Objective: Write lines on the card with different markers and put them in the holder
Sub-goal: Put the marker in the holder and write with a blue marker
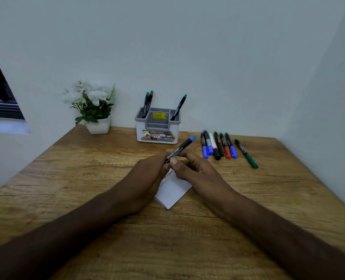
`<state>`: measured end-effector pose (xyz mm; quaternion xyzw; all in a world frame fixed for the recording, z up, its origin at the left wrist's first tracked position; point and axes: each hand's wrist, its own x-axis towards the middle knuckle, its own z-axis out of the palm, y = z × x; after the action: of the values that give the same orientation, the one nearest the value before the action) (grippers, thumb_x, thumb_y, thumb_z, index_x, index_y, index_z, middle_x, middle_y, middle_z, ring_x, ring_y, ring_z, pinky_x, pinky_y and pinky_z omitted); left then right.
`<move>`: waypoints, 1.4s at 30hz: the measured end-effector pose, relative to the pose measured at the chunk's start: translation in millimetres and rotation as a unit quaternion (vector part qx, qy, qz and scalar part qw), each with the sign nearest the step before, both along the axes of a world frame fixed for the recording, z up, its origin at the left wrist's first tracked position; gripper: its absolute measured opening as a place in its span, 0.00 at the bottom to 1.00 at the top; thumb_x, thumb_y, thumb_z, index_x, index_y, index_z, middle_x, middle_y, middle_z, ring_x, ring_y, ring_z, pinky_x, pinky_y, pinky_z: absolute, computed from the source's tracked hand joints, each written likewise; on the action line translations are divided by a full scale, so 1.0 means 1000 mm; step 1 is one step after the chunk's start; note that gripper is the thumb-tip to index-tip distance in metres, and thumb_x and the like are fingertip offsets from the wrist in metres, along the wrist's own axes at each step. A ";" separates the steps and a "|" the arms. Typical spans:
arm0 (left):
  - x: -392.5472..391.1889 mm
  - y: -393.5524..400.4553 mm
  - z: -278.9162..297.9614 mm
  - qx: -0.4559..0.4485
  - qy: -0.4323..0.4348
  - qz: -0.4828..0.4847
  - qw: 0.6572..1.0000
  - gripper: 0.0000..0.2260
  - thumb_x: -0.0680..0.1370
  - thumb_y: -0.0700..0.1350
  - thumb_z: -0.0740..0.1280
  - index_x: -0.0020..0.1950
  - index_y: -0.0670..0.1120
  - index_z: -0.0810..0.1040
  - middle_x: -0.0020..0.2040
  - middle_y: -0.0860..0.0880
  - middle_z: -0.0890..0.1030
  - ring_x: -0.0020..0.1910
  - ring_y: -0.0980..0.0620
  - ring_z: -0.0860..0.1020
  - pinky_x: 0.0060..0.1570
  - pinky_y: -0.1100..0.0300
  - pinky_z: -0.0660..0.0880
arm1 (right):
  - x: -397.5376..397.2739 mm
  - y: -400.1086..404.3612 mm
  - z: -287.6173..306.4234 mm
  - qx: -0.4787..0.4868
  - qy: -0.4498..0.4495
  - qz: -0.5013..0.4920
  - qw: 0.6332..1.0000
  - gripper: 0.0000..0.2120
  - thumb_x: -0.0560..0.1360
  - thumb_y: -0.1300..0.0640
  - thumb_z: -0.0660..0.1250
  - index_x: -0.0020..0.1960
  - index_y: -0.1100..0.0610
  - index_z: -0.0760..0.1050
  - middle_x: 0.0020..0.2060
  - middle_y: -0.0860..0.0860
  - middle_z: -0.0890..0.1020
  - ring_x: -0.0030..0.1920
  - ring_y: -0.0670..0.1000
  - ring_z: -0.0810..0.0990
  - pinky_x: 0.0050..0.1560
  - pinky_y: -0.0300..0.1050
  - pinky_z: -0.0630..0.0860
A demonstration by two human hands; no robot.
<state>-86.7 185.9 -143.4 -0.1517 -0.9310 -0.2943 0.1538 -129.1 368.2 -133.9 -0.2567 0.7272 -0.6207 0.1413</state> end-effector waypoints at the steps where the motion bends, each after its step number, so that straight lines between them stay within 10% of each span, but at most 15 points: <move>1: 0.001 -0.001 0.002 0.009 -0.002 -0.005 1.000 0.16 0.87 0.52 0.53 0.74 0.56 0.68 0.56 0.62 0.79 0.52 0.65 0.78 0.50 0.71 0.72 | 0.000 0.001 0.001 0.018 0.005 0.013 1.000 0.14 0.82 0.44 0.67 0.67 0.39 0.79 0.53 0.43 0.88 0.55 0.38 0.83 0.56 0.34 0.78; 10: 0.008 -0.007 0.007 -0.117 0.027 0.036 0.992 0.21 0.83 0.63 0.46 0.76 0.65 0.61 0.31 0.55 0.72 0.28 0.57 0.72 0.28 0.61 0.63 | 0.002 -0.004 -0.001 0.092 0.056 0.023 0.994 0.14 0.84 0.36 0.56 0.65 0.18 0.69 0.61 0.29 0.81 0.64 0.31 0.76 0.66 0.37 0.69; 17: 0.003 -0.035 0.017 -0.237 -0.075 0.009 0.969 0.29 0.75 0.74 0.58 0.74 0.68 0.63 0.34 0.56 0.76 0.34 0.59 0.74 0.34 0.60 0.70 | -0.005 -0.002 -0.011 -0.075 -0.048 -0.070 0.994 0.15 0.86 0.45 0.61 0.66 0.43 0.83 0.57 0.60 0.84 0.52 0.49 0.82 0.64 0.50 0.82; 21: 0.004 -0.032 0.018 -0.246 -0.072 0.013 0.966 0.26 0.73 0.76 0.59 0.69 0.70 0.67 0.33 0.57 0.75 0.35 0.61 0.73 0.34 0.62 0.68 | -0.010 0.001 -0.012 -0.141 -0.099 -0.119 0.978 0.16 0.86 0.50 0.62 0.55 0.58 0.85 0.49 0.58 0.86 0.43 0.50 0.82 0.46 0.46 0.82; 25: 0.003 -0.028 0.016 -0.248 -0.073 0.025 0.966 0.30 0.70 0.79 0.58 0.68 0.69 0.68 0.33 0.57 0.75 0.35 0.60 0.74 0.34 0.62 0.67 | -0.014 0.006 -0.012 -0.122 -0.101 -0.103 0.982 0.07 0.81 0.60 0.70 0.52 0.64 0.83 0.43 0.58 0.88 0.43 0.54 0.85 0.52 0.51 0.84; 42: -0.001 -0.029 0.016 -0.243 -0.092 0.036 0.965 0.33 0.68 0.79 0.61 0.70 0.67 0.67 0.33 0.57 0.76 0.35 0.59 0.75 0.32 0.62 0.69 | -0.024 0.005 -0.011 0.137 0.150 -0.075 0.976 0.05 0.76 0.58 0.75 0.47 0.49 0.86 0.43 0.46 0.88 0.45 0.46 0.86 0.45 0.41 0.84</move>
<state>-87.4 157.1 -127.6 -0.1228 -0.9895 -0.0661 0.0367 -152.8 373.6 -145.4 -0.2701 0.8356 -0.4781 0.0175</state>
